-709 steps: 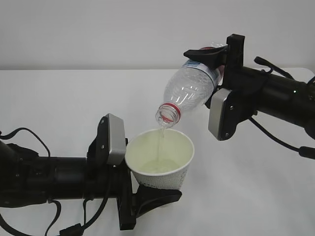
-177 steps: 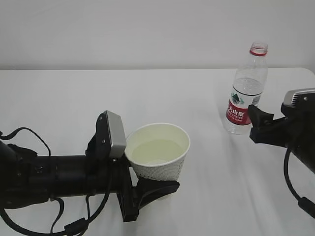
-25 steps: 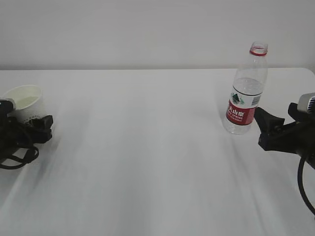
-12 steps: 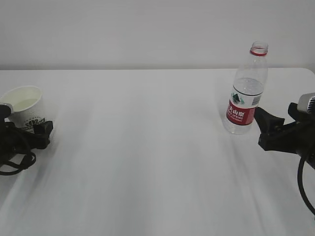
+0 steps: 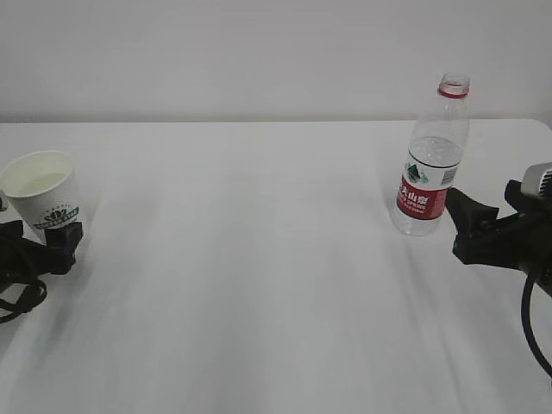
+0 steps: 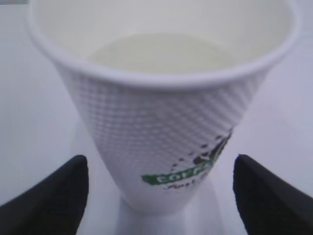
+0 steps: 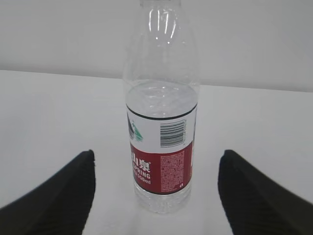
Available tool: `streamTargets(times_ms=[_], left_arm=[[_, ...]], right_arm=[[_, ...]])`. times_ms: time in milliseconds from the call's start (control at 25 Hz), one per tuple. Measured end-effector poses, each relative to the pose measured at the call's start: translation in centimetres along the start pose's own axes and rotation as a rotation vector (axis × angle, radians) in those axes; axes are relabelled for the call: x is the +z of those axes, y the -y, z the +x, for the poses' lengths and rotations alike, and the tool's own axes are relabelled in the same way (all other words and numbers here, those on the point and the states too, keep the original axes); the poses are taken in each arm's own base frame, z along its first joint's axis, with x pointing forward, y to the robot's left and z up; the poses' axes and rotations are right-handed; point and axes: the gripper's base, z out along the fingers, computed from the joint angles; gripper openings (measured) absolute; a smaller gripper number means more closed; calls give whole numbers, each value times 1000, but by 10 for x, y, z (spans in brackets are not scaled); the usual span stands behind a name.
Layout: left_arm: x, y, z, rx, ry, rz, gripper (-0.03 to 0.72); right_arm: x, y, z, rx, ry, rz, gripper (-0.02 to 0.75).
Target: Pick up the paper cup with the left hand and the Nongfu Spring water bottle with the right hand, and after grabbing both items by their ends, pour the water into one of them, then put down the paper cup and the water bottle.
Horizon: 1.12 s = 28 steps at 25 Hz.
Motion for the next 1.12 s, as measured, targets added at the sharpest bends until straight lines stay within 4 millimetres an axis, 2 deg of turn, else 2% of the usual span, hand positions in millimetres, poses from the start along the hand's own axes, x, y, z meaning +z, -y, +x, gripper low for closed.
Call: streamTargets(times_ms=[320,600,920,1120], left_arm=[[-21,2,-10,7,21,15,691],[-30,6,-23,22,65,44,683],[-52,8,-46,14,154,63,676],[-65,11,-70,20,254,81,663]], right_arm=[[0,0,0,0,0,0,592],[0,0,0,2,0,3,592],[-1,1,-3,2,11,11,593],[-3,1,-9,-14,37,12,593]])
